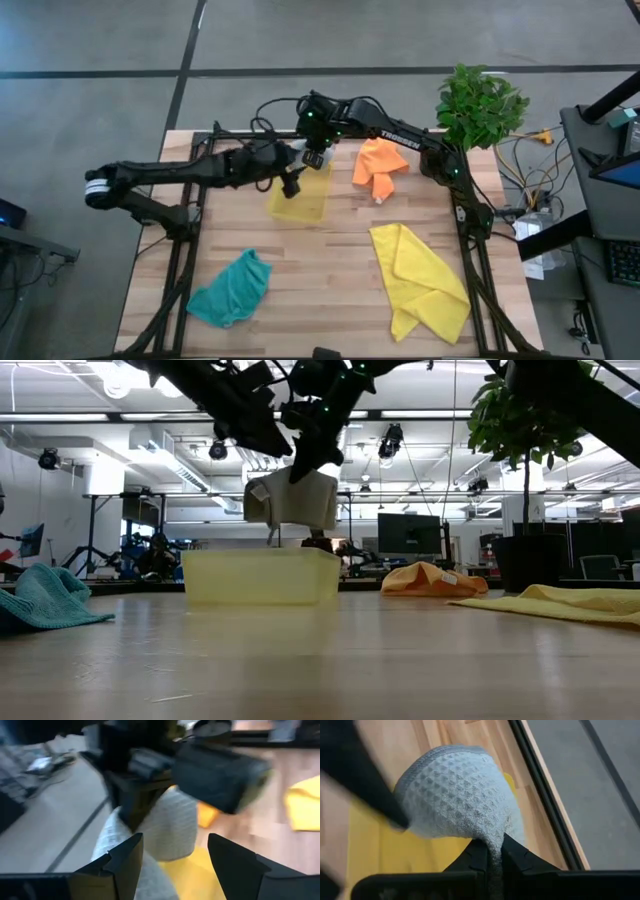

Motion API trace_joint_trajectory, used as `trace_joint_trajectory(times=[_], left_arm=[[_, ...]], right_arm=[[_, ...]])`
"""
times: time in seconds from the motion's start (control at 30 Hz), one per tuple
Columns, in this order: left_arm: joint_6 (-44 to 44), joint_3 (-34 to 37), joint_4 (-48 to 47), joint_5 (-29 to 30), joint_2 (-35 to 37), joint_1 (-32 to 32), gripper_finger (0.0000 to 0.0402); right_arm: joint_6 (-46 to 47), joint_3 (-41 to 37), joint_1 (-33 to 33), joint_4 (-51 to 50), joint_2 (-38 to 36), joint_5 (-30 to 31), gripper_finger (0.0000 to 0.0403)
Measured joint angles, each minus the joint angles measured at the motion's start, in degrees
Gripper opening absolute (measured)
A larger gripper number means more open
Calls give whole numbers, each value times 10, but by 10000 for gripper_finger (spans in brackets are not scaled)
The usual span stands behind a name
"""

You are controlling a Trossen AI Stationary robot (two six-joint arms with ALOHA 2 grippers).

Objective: Fold microfiber towels
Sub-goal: Put the folded gray microfiber cloth into the yellow bin

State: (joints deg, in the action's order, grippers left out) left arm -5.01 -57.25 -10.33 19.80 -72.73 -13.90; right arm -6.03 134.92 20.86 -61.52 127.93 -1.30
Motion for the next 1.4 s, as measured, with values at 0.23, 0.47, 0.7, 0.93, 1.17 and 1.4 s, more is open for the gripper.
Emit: trace_joint_trajectory(times=[0.23, 0.47, 0.7, 0.93, 1.17, 1.4], left_arm=[[2, -15, -14, 26, -14, -12, 211], [6, -14, -47, 27, -30, -19, 211], [50, -17, -63, -23, -23, -28, 211], [69, -27, -48, -77, -13, -27, 211], [92, -26, -26, -78, -30, -27, 211], [107, -30, -27, -30, -36, -27, 211]], right_arm=[[-15, 0, -2, -13, 0, -19, 15], [-83, 0, -1, -29, -1, -33, 15], [-109, 0, 1, -29, -10, -61, 15], [-116, 0, 5, -30, -16, -66, 15], [-135, 0, 4, -44, -26, -98, 15], [-150, 1, -4, -99, -29, -106, 15]])
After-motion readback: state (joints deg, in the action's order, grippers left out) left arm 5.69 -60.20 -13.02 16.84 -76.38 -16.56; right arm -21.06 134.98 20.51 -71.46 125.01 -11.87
